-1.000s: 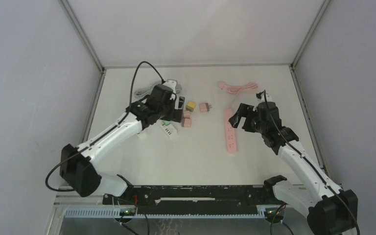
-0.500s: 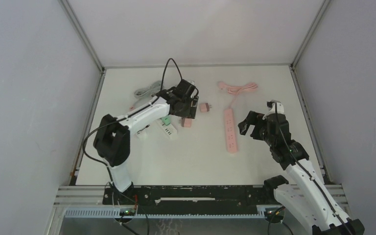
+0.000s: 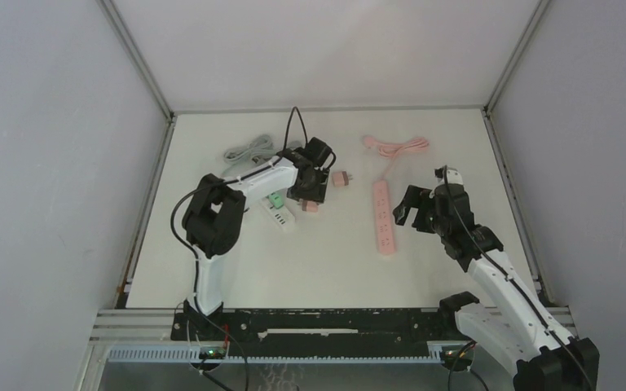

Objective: Insert the plug
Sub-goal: Pick up the plug from the center of the board, then move the socket to the center of the board.

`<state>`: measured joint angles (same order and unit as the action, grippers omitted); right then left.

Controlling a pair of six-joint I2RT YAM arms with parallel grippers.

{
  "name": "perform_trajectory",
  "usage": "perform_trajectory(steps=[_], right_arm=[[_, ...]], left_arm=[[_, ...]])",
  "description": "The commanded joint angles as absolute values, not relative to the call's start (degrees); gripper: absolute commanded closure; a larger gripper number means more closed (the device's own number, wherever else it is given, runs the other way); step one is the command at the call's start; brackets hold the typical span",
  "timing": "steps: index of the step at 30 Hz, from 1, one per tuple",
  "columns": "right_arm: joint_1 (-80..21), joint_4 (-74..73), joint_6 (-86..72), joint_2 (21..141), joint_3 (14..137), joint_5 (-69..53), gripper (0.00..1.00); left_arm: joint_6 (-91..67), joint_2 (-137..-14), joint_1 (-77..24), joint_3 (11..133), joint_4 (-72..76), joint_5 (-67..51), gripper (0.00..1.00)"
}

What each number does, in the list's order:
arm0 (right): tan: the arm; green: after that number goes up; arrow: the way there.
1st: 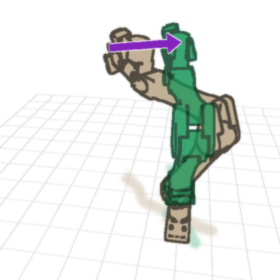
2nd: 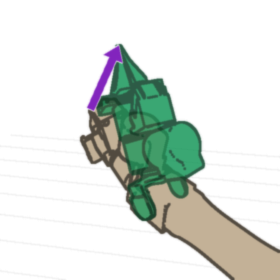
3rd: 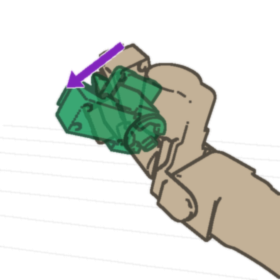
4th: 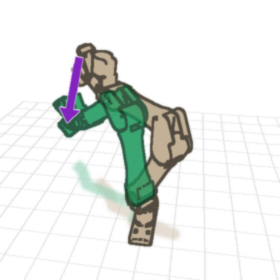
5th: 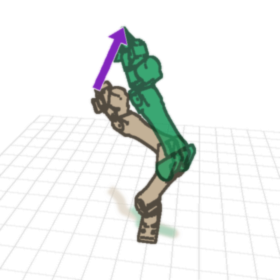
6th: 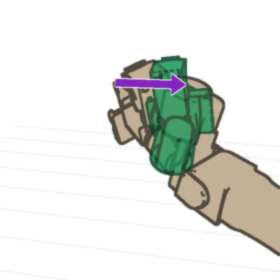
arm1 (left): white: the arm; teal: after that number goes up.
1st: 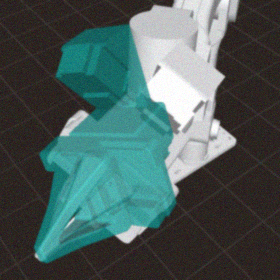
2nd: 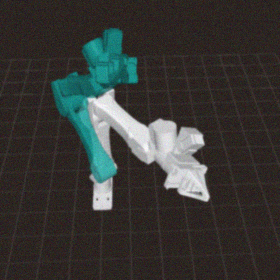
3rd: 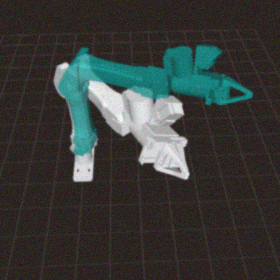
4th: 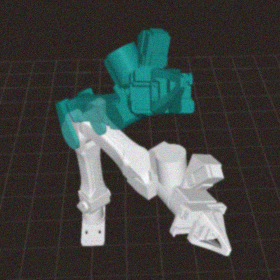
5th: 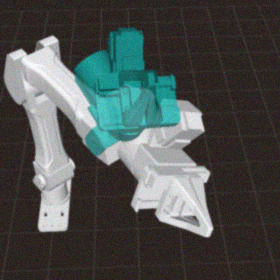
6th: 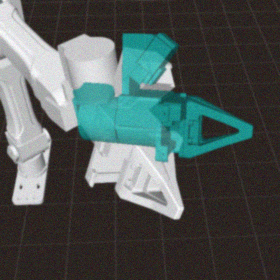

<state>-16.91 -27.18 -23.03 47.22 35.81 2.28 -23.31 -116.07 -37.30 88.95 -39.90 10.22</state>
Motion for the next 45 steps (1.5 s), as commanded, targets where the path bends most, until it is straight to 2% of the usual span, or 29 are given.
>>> perform_trajectory(steps=[1,10,22,28,35,40,45], right_arm=[[-16.79,-23.22,-22.25,48.21,35.96,1.07,0.0],[-16.79,-21.88,-21.84,51.21,35.96,0.5,0.0],[-16.77,-14.45,-23.58,61.52,36.94,-4.75,0.01],[-16.56,-11.61,-24.08,69.06,39.57,-7.23,0.06],[-12.83,-8.04,-25.06,75.82,42.05,-13.42,0.22],[-9.88,-4.87,-25.95,80.19,43.14,-18.25,0.44],[-9.0,-2.01,-25.91,83.58,43.12,-20.07,0.53]], left_arm=[[-24.26,-117.72,-36.96,92.19,-40.18,9.65,0.36],[-23.74,-119.41,-36.96,93.22,-39.73,9.55,0.42],[-23.38,-115.93,-37.0,90.57,-39.05,8.36,0.65],[-23.96,-110.87,-36.96,86.5,-37.56,6.39,0.69],[-24.73,-101.05,-37.0,81.76,-35.72,3.35,0.7],[-24.41,-94.7,-37.0,79.56,-35.51,1.21,0.71],[-24.02,-89.14,-37.0,77.08,-35.33,0.11,0.71]])
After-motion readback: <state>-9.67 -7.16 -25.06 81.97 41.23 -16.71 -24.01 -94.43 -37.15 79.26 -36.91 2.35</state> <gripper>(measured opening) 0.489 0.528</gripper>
